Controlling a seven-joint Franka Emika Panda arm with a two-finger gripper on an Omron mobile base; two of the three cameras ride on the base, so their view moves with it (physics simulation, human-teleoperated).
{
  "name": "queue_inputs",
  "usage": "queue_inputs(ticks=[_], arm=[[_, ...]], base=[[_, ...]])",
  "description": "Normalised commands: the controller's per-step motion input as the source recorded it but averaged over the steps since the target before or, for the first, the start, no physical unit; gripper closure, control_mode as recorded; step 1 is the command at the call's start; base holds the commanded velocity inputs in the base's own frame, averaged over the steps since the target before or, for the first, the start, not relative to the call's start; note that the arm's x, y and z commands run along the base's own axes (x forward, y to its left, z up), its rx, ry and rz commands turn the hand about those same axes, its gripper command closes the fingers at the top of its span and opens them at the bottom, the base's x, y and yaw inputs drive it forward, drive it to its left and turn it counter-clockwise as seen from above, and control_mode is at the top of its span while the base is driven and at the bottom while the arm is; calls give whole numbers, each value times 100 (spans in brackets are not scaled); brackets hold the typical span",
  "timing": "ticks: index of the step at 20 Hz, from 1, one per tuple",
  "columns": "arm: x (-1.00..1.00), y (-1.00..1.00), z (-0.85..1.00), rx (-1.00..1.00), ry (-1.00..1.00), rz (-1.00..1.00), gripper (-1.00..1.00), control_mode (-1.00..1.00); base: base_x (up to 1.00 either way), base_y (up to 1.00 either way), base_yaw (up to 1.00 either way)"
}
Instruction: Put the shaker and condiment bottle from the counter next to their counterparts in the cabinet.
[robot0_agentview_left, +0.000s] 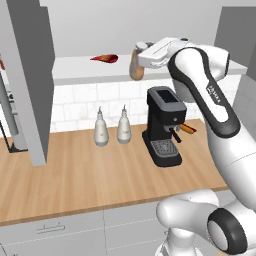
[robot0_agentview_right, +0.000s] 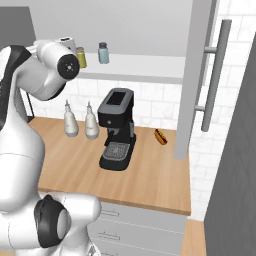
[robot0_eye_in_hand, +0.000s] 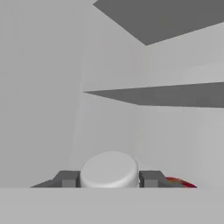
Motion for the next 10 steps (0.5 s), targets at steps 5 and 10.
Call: queue_inputs(ticks=[5, 10], arm=[[34, 0, 0, 0, -1, 0, 100, -100], [43, 0, 0, 0, 0, 0, 100, -100]], base=[[0, 0, 0], [0, 0, 0]])
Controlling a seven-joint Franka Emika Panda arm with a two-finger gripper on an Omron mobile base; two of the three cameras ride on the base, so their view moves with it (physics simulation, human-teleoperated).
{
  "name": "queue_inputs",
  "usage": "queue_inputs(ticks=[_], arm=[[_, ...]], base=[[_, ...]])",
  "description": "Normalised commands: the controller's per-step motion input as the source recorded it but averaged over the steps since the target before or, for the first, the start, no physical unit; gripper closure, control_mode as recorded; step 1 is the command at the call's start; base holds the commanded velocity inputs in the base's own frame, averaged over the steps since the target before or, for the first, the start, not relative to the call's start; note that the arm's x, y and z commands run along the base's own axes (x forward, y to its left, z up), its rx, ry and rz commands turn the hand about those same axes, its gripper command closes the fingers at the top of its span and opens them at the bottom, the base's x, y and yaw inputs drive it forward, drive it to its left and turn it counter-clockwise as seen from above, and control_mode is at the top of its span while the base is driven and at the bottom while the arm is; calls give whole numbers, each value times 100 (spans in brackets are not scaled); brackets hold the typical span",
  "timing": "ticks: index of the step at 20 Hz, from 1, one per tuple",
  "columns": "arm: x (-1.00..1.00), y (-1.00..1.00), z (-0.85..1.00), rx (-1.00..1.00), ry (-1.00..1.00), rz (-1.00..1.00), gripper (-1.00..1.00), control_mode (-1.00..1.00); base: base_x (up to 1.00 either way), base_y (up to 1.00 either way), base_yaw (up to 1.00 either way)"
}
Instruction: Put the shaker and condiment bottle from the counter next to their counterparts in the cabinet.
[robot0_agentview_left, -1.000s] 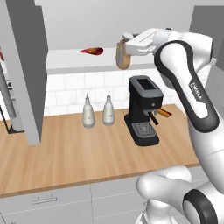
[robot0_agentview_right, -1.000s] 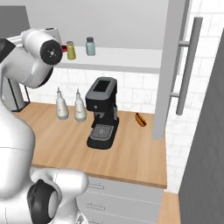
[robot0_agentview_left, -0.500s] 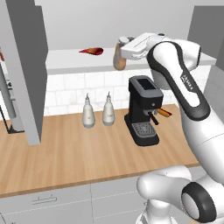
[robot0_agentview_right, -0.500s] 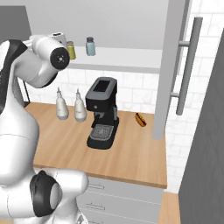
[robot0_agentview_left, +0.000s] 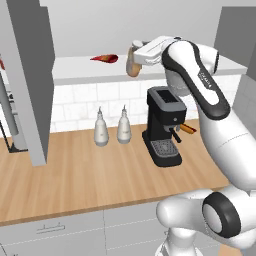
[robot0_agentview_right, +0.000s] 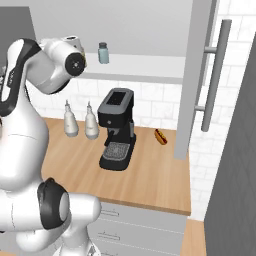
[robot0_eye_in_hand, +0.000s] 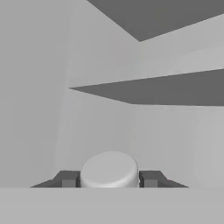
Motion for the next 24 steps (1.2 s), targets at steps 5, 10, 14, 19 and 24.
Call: queue_inputs(ticks=[5, 10, 14, 19, 24], arm=[[45, 0, -2, 0, 0, 0, 100, -100], [36, 12, -7, 0, 5, 0, 100, -100], [28, 31, -1, 0, 14, 0, 100, -100], [43, 23, 0, 0, 13, 0, 100, -100], [47, 10, 0, 0, 4, 0, 100, -100]], base=[[0, 0, 0], [0, 0, 0], [0, 0, 0], [0, 0, 0], [0, 0, 0]])
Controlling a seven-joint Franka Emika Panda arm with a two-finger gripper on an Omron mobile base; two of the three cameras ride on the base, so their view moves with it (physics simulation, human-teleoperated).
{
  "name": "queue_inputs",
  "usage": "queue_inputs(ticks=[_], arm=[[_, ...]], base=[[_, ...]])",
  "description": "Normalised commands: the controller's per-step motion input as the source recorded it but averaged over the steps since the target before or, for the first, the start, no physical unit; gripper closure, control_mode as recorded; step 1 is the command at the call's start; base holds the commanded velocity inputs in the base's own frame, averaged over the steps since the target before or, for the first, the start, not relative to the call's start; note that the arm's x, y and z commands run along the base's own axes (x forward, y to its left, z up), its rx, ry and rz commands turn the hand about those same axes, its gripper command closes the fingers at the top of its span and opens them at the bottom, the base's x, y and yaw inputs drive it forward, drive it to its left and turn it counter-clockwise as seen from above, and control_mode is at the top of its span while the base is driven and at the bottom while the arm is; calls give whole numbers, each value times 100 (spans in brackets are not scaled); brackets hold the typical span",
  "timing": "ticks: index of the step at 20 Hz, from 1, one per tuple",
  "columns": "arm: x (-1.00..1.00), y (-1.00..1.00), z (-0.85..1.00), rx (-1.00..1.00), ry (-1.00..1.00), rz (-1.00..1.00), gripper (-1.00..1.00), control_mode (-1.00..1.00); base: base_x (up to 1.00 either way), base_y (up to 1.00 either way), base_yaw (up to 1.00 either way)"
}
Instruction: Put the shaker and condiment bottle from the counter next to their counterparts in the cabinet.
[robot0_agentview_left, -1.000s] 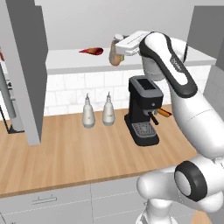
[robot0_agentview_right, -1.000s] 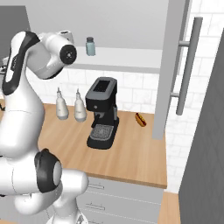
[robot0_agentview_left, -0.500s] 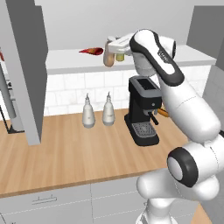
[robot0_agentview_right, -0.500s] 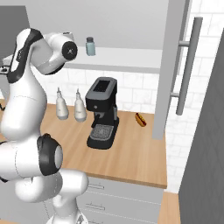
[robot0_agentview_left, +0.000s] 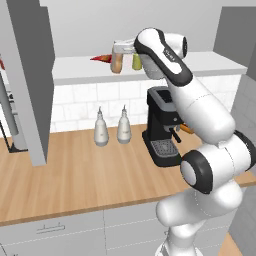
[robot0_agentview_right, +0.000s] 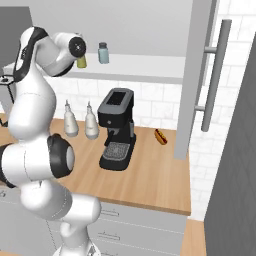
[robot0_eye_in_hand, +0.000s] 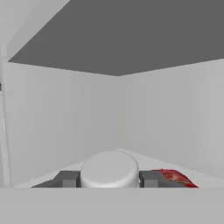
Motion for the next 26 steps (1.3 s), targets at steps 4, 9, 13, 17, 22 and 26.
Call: queue_inputs(ticks=[4, 9, 13, 17, 22, 26], arm=[[44, 4, 0, 0, 0, 0, 100, -100], [27, 7, 0, 0, 0, 0, 100, -100], [32, 17, 0, 0, 0, 0, 100, -100], [44, 32, 0, -5, 0, 0, -100, -100], [34, 28, 0, -4, 0, 0, -100, -100], [21, 15, 0, -3, 0, 0, -100, -100]], base=[[0, 0, 0], [0, 0, 0], [0, 0, 0], [0, 0, 0], [0, 0, 0], [0, 0, 0]])
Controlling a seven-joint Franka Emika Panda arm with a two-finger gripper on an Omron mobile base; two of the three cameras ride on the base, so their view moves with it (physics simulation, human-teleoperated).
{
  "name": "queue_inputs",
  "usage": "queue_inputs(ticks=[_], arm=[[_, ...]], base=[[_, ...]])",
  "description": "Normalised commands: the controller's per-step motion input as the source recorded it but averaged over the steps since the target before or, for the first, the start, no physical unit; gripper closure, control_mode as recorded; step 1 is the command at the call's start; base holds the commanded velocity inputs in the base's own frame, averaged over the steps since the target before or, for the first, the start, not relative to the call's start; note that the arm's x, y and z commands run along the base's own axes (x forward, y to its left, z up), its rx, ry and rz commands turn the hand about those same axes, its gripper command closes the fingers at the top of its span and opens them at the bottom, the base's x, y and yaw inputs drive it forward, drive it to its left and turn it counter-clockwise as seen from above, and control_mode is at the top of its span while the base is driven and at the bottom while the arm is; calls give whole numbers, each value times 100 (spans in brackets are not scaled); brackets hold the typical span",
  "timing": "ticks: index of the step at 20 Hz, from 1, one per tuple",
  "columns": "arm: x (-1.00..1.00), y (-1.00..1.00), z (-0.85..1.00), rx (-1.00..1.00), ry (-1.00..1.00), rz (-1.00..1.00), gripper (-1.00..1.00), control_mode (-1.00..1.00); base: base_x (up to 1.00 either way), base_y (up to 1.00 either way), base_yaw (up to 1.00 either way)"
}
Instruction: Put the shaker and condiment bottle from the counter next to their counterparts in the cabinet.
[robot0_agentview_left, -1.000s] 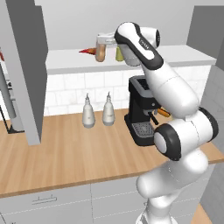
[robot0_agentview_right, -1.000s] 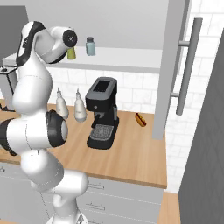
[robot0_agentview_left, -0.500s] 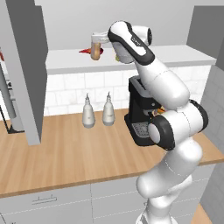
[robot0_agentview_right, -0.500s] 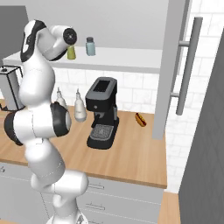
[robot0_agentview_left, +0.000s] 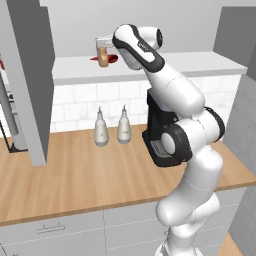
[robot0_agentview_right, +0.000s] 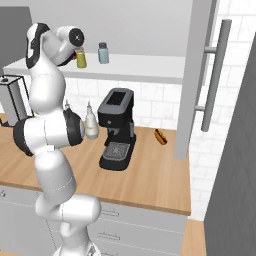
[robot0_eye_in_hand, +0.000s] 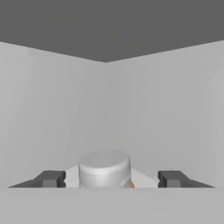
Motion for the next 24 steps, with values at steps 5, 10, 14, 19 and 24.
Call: queue_inputs(ticks=[5, 10, 14, 19, 24], arm=[[13, 10, 0, -4, 0, 0, -100, -100], [-6, 0, 0, -1, 0, 0, -100, -100], [-18, 0, 1, 0, 0, -1, -100, -100], [-45, -24, 0, -2, -2, -5, -100, -100], [-65, -49, 0, -3, -4, -1, -100, -100]], base=[[0, 0, 0], [0, 0, 0], [0, 0, 0], [0, 0, 0], [0, 0, 0]])
